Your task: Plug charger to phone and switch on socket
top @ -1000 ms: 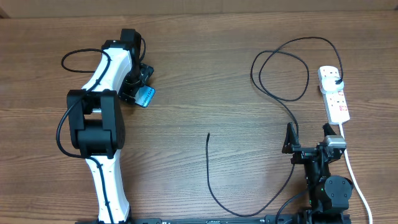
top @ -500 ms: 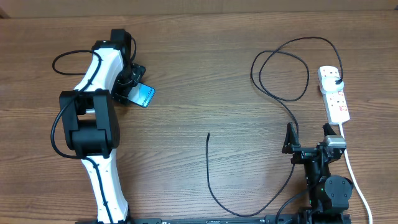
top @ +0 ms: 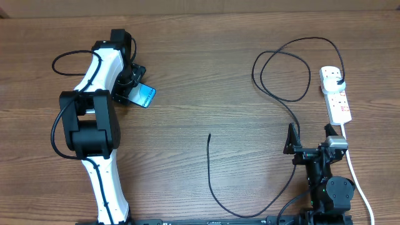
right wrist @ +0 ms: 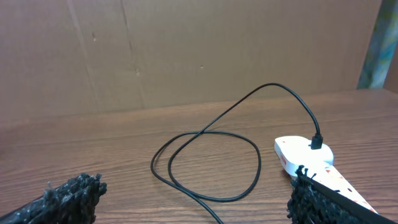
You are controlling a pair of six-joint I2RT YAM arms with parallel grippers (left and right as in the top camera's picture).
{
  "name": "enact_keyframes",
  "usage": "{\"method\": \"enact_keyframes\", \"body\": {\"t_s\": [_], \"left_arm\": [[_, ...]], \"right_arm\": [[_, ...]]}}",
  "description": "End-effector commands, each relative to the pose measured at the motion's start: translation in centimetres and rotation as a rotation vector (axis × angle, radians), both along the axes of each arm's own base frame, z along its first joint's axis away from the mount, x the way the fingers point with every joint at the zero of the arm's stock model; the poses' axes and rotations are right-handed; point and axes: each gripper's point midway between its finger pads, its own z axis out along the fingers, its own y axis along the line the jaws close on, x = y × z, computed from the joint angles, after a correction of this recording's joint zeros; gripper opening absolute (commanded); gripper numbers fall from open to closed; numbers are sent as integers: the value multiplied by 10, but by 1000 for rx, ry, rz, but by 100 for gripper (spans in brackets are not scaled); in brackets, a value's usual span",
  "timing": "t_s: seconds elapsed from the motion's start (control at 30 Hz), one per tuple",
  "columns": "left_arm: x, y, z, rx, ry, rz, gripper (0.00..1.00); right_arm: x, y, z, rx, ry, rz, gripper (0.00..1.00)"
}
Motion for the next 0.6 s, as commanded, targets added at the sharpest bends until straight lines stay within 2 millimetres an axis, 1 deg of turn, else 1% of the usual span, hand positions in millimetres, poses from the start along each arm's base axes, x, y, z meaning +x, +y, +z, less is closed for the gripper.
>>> {"method": "enact_keyframes", "body": {"t_s": [0.0,0.13,0.17,0.57], "left_arm": [[-13,1,-25,-6,76,20,100],[-18,-2,-41,-18,110,19,100],[-19,-2,-43,-20,114,19,100],[-19,-3,-44,-27,116,17,100]], "right_arm": [[0,-1,-2,-1,-3,-8,100],[0,-1,-2,-1,-3,-8,100],[0,-1,-2,-1,-3,-8,100],[0,-1,-2,-1,-3,-8,100]]}}
